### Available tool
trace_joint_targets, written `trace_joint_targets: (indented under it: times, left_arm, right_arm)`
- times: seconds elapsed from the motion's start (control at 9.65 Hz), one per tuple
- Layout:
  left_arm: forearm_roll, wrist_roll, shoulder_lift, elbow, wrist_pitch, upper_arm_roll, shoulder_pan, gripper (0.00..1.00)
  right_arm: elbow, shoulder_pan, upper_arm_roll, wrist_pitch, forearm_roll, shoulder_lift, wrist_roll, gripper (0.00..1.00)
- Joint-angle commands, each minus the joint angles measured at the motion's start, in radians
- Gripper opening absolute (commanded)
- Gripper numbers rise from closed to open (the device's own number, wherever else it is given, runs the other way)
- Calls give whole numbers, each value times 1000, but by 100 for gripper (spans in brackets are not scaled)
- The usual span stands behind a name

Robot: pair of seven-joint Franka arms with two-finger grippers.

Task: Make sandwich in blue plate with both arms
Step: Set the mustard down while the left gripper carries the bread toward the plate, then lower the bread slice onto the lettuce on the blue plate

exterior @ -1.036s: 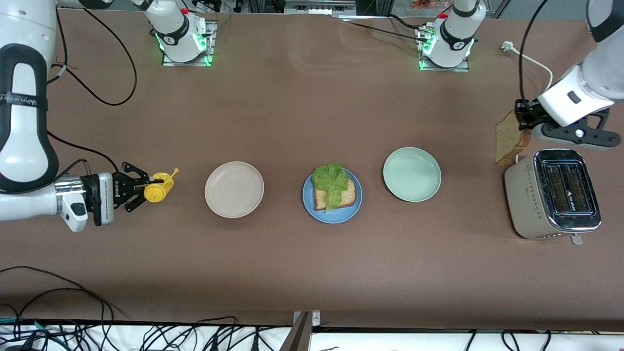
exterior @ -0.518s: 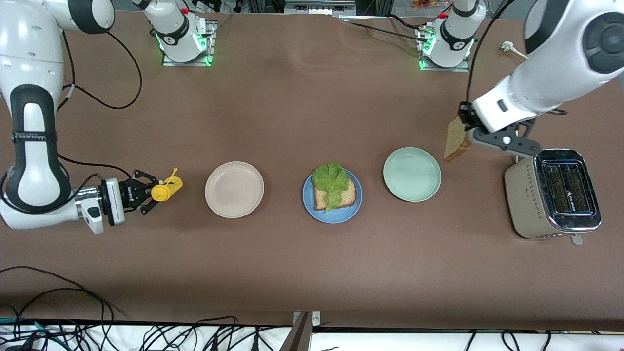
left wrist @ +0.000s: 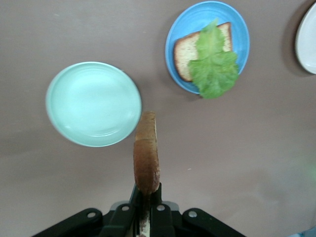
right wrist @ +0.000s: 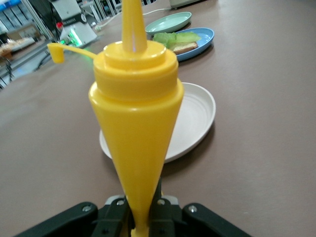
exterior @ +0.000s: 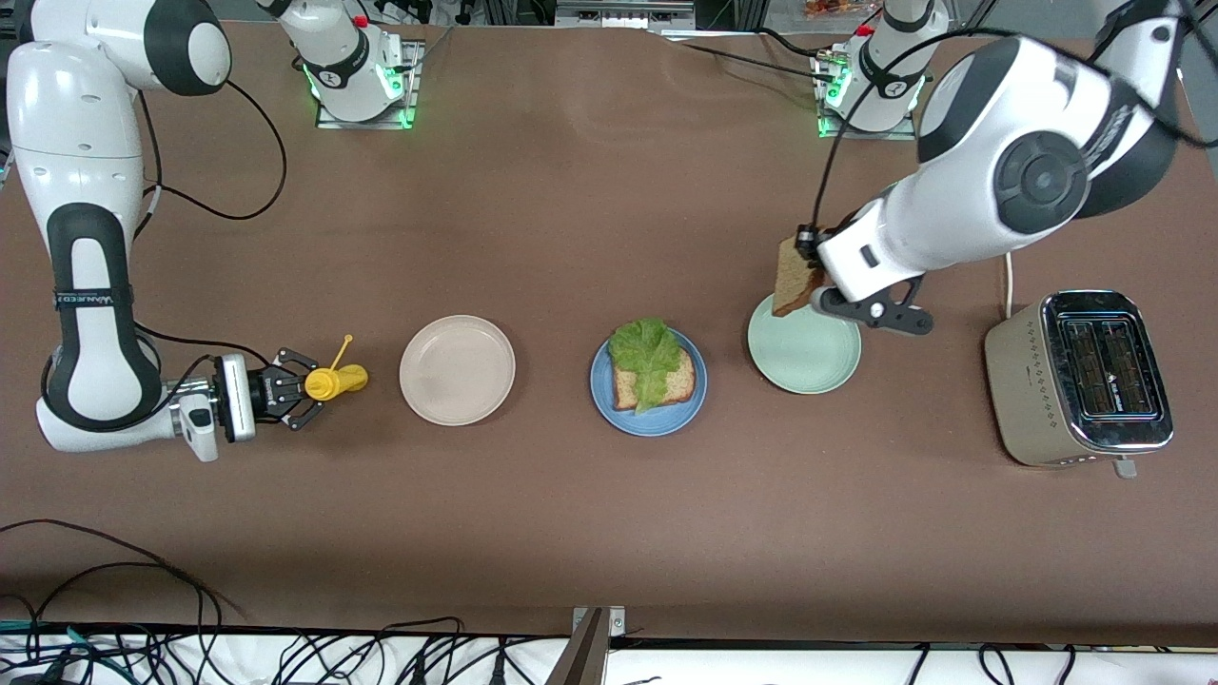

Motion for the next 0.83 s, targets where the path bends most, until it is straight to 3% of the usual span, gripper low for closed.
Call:
trace_joint_targets:
  times: [0.0,0.1,0.52,0.62,0.73]
  left_arm:
    - [-44,-92,128,83,73,-64,-27,0]
    - [-79,-134,169,82,133,-81,-27,0]
    - [-180,-176,311,78,338,-163,-28,0]
    - [-235,-181,338,75,394,-170,-30,0]
    - [-259,-182,354,74,440,-171,-42,0]
  right_arm:
    - [76,-18,42,30,18,62,-88,0]
    - [120,-18,49,30,20,97,-109,0]
    - [124,-18,51,59,78,151,-172,0]
    - [124,-18,51,66,86,154,-180,9]
    - [124,-18,51,66,86,154,-180,38]
